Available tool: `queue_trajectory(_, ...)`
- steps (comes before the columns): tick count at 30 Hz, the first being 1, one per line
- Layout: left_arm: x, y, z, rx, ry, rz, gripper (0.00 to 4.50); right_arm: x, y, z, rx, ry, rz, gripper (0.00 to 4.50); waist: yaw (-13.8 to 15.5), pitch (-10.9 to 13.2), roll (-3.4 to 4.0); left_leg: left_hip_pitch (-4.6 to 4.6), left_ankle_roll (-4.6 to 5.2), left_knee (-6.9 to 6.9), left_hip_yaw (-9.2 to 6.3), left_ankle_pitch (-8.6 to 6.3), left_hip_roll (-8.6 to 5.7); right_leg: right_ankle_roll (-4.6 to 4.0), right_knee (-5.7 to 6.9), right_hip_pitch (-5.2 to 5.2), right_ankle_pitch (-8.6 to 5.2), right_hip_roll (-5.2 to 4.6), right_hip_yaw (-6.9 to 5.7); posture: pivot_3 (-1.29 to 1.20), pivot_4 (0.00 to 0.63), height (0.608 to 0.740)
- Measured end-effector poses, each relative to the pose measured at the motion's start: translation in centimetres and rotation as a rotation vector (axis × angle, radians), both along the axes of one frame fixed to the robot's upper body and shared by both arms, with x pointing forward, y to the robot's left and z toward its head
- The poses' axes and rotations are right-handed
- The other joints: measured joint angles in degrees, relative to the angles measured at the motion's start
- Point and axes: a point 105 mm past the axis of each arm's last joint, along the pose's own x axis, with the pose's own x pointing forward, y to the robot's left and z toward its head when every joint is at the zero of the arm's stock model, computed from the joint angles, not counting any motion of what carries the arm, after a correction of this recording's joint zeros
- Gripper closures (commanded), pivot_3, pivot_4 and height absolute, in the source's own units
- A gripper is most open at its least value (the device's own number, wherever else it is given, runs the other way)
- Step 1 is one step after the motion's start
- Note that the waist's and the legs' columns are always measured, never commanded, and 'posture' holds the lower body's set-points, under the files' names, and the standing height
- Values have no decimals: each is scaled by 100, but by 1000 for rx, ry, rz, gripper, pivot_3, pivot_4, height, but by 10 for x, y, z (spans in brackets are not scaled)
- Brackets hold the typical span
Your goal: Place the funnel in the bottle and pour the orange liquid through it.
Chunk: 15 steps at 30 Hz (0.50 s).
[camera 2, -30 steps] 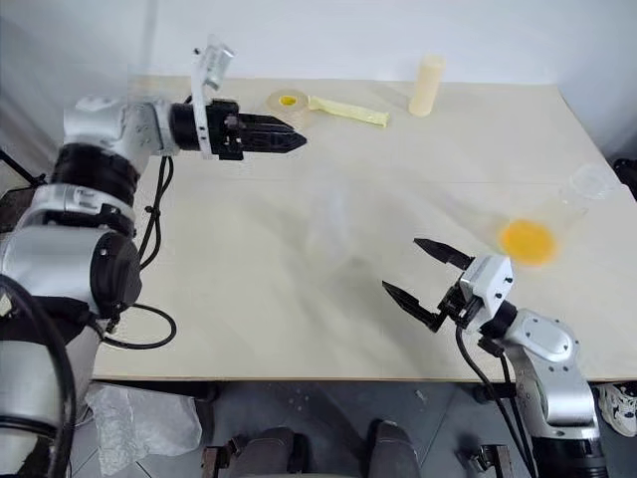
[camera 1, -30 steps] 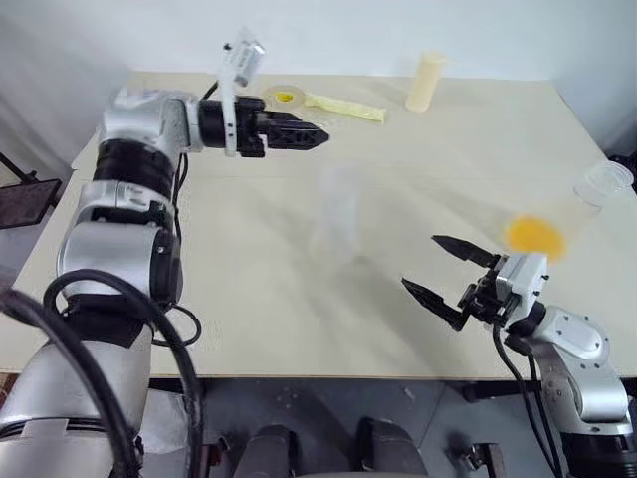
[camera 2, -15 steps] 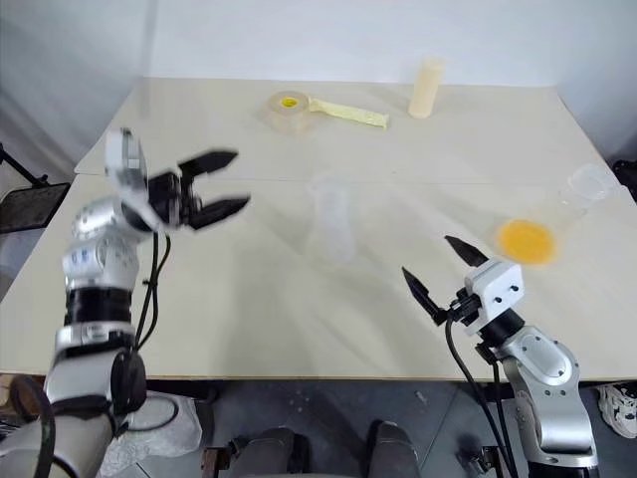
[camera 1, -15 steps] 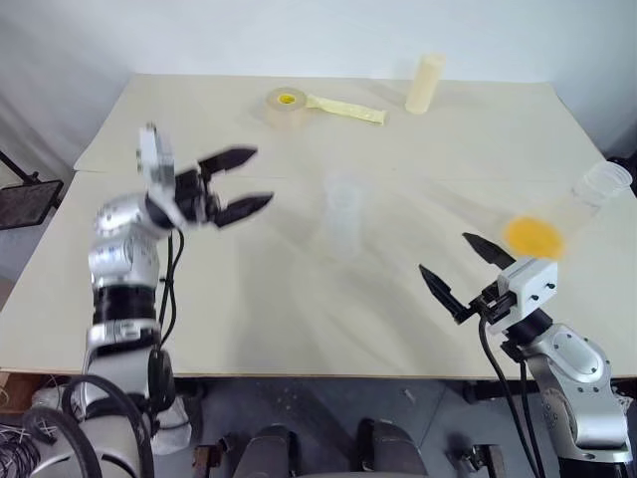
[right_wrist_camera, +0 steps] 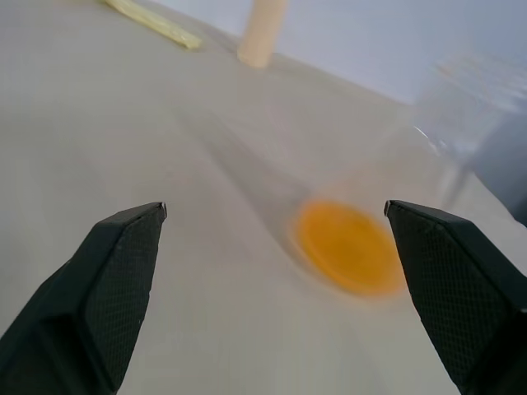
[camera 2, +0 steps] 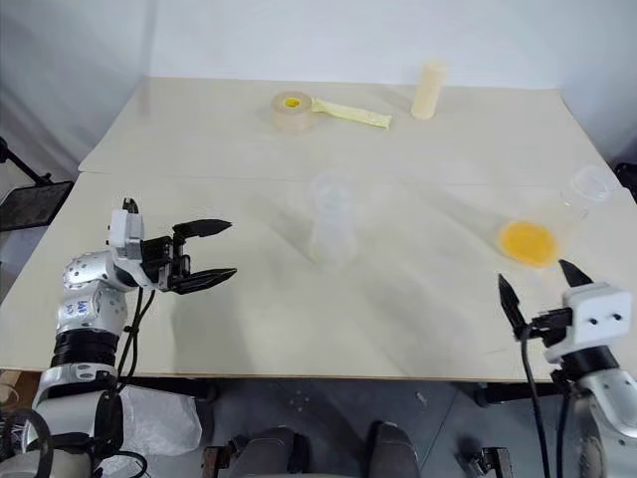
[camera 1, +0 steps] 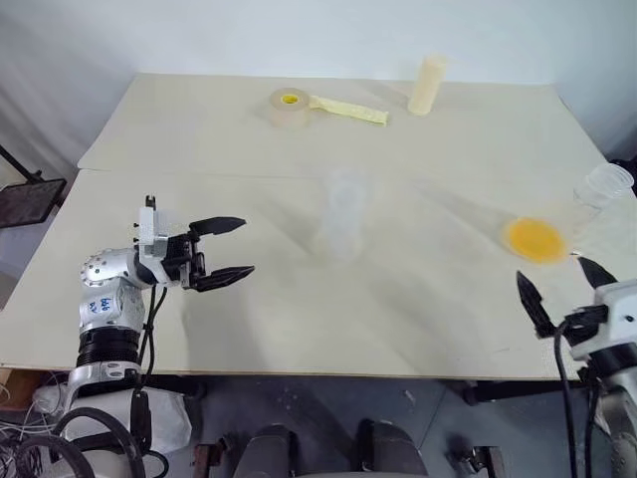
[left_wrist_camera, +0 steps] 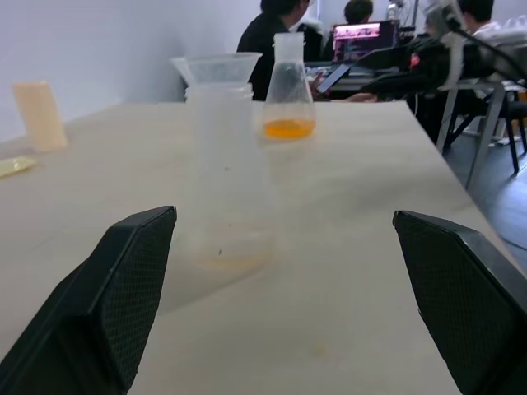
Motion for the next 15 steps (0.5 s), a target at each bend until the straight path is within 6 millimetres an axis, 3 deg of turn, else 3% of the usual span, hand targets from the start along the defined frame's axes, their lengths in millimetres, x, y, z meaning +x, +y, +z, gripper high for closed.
queue_trajectory(7,0,14,-2,21,24,38,17,3,-4,6,50,-12,-64,0,8,0,0,4,2,1,-4,-1,0,0,2,0,0,-1,6,0,150,740)
queue_trajectory(11,-1,14,-2,19,25,37,17,15,-8,17,84,-50,-109,0,2,0,0,4,2,-1,-5,-1,2,0,6,-4,0,0,4,0,150,740)
queue_trajectory(15,-7,8,-9,17,29,12,17,45,-22,28,144,-85,-157,0,-44,0,0,5,5,0,-4,-2,0,0,1,-6,0,-4,12,0,150,740)
